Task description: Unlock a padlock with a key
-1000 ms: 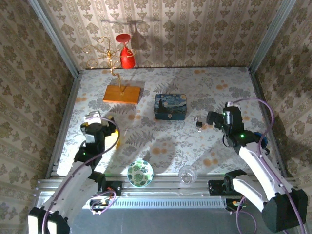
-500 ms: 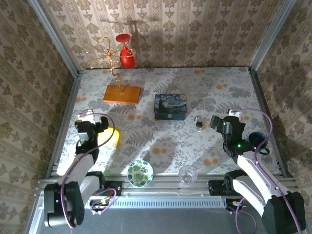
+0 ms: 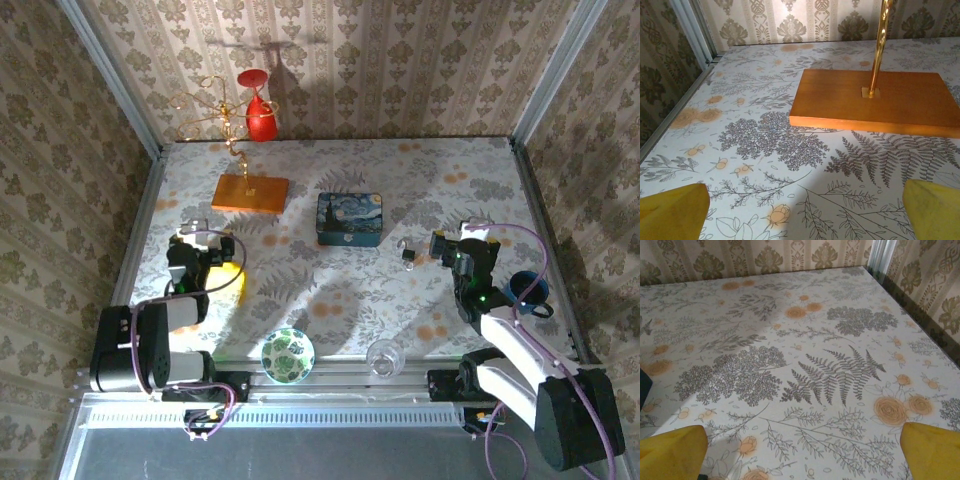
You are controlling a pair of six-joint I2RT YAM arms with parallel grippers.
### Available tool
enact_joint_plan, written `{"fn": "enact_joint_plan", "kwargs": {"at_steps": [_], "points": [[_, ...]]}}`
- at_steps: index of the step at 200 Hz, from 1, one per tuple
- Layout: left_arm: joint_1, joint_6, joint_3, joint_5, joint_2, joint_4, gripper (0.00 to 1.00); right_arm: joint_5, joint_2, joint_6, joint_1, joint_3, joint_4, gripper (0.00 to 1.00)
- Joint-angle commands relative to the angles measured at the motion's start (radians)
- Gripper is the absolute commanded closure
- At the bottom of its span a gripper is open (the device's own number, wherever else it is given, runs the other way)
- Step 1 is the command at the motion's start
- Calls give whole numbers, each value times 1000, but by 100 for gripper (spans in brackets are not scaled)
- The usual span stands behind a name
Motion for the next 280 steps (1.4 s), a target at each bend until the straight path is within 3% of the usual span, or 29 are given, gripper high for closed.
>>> {"fn": "enact_joint_plan", "kwargs": {"at_steps": [1,58,68,158,190,257,272,280], "points": [[14,31,23,43,41,94,0,17,26,-35,-12,-23,106,0],[20,9,120,-5,224,85,0,-28,137,-75,-30,-35,243,0],[14,8,139,-4,204,8,0,-38,158,-84,-33,-35,266,0],[7,20,133,-22,214,39,0,-123,374,-118,-68,-18,554,0],[7,21,133,-23,214,38,0,-137,531,-96,-86,-28,729,0],[4,32,142,-7,215,23,0,-191,528,-55,-128,34,587,0],[0,41,149,5,216,11,0,-204,600,-59,-136,16,706,0],[-2,46,153,11,216,2,0,-226,578,-61,-136,28,644,0]]}}
